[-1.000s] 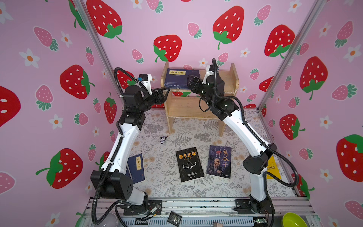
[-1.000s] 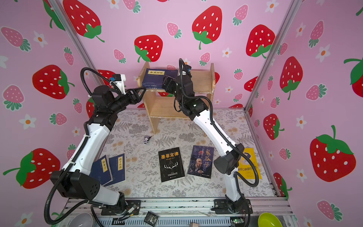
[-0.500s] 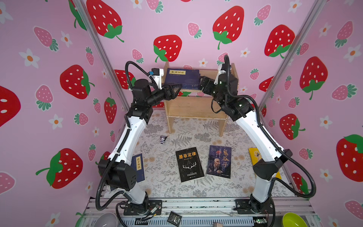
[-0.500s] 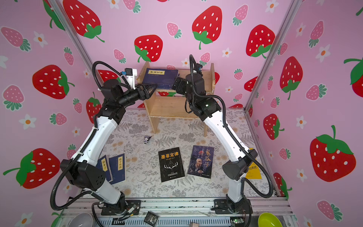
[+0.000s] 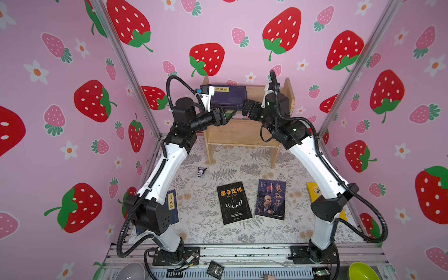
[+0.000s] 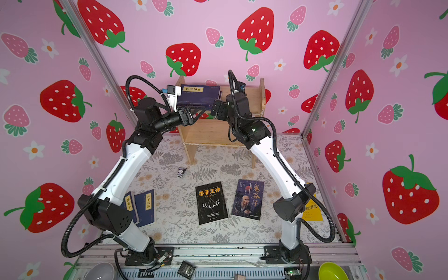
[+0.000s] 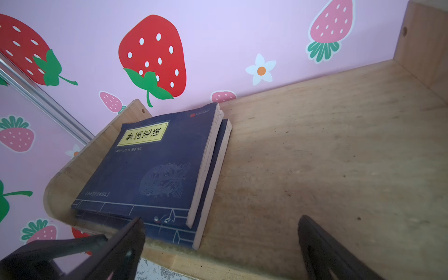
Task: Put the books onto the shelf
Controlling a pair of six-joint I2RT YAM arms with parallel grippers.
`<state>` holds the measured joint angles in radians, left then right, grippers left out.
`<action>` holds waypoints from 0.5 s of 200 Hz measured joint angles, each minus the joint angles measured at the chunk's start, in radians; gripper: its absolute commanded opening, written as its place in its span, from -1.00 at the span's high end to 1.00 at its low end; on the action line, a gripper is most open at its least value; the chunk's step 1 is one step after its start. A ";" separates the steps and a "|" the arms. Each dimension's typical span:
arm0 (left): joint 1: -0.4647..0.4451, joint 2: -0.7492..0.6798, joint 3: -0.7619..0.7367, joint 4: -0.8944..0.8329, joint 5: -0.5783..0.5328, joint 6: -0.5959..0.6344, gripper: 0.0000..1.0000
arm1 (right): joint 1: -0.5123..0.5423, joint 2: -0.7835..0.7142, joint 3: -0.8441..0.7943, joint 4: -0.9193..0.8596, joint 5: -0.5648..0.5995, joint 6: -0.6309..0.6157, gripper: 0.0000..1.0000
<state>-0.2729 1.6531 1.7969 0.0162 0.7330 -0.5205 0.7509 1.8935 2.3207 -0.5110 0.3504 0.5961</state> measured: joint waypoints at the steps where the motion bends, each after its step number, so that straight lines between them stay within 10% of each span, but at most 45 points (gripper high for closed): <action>1: -0.001 -0.001 0.000 -0.002 0.000 0.000 -0.66 | 0.000 0.000 0.000 0.000 0.000 0.000 -0.99; 100: 0.160 -0.198 0.038 -0.187 -0.281 0.132 -0.84 | 0.032 -0.032 -0.100 0.177 -0.023 -0.093 -0.99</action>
<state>-0.1127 1.4551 1.8347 -0.1707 0.4519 -0.3885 0.7826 1.8610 2.2208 -0.3336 0.3275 0.5034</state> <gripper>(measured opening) 0.917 0.992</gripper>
